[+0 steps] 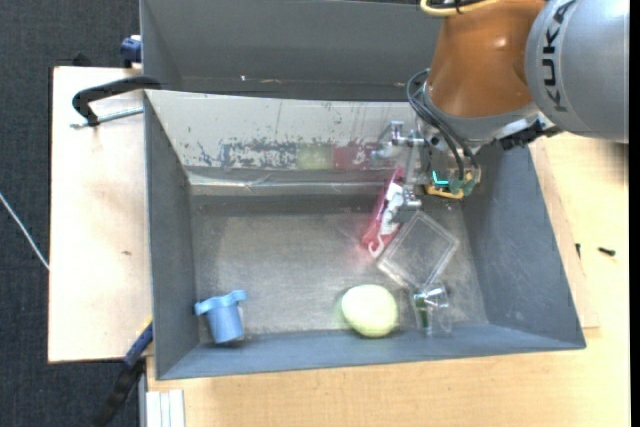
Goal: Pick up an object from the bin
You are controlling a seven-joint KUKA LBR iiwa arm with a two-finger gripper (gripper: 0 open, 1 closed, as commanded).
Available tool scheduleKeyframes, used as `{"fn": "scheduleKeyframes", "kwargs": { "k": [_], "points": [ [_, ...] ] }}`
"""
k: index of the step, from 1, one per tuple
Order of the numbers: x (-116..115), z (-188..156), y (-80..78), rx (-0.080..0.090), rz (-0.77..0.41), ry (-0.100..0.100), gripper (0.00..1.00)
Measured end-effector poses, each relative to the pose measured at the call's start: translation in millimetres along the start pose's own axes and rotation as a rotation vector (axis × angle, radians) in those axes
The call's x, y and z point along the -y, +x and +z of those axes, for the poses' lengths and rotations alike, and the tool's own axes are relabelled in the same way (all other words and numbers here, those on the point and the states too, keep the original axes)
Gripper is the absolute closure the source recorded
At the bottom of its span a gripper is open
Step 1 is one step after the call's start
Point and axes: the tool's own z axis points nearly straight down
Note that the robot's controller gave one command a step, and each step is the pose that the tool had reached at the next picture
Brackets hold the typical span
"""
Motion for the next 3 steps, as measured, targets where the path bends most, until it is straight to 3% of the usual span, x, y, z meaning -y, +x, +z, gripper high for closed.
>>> {"fn": "scheduleKeyframes", "kwargs": {
  "k": [1,2,3],
  "points": [
    [0.0,-4.4,-1.8,0.008,0.0,0.0,0.0],
    [3.7,34.9,-3.8,0.015,-0.198,0.001,0.0],
    [4.9,94.8,1.5,-0.008,-0.357,-0.003,0.0]
  ]
}}
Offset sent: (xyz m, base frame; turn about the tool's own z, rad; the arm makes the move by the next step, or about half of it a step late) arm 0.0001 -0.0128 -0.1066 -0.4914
